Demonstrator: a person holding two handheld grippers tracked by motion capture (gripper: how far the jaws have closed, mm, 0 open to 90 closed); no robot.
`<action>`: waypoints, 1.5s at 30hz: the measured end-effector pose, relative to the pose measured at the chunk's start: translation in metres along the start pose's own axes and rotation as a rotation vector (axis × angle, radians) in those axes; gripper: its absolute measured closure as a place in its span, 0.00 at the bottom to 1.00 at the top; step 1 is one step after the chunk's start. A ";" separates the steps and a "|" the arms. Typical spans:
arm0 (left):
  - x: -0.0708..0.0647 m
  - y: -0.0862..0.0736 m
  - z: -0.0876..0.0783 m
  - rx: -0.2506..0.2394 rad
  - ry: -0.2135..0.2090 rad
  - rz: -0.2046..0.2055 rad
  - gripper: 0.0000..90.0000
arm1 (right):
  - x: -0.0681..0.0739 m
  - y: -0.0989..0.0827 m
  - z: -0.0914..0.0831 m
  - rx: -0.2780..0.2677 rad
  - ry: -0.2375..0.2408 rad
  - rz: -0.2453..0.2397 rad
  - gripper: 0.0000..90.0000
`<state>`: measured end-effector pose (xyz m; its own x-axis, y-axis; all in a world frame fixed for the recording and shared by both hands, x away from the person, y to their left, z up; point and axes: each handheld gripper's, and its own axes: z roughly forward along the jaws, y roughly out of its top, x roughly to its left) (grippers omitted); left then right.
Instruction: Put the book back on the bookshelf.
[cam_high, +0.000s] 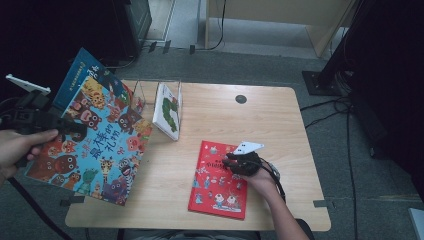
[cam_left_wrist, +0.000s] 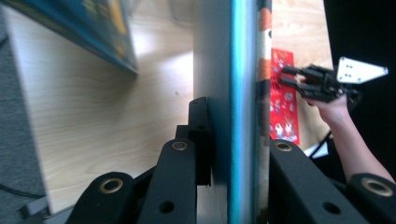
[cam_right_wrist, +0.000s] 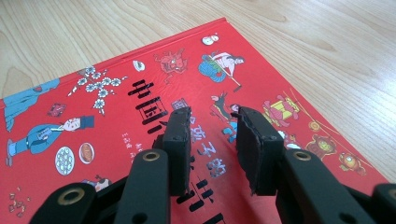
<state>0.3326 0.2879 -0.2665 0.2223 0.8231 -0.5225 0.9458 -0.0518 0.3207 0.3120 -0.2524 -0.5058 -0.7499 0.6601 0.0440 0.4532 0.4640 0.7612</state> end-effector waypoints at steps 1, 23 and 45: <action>0.002 0.001 -0.004 -0.013 0.008 -0.012 0.89 | 0.000 0.000 0.000 0.001 0.001 0.000 0.73; 0.018 0.039 -0.036 -0.082 0.094 -0.075 0.89 | 0.002 0.000 0.004 0.009 0.016 -0.014 0.72; 0.015 0.104 0.003 -0.119 0.158 -0.071 0.89 | 0.003 -0.001 0.004 0.005 0.019 -0.008 0.72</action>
<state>0.4347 0.2934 -0.2433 0.1069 0.9012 -0.4201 0.9209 0.0695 0.3835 0.3115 -0.2481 -0.5089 -0.7622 0.6454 0.0502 0.4494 0.4718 0.7586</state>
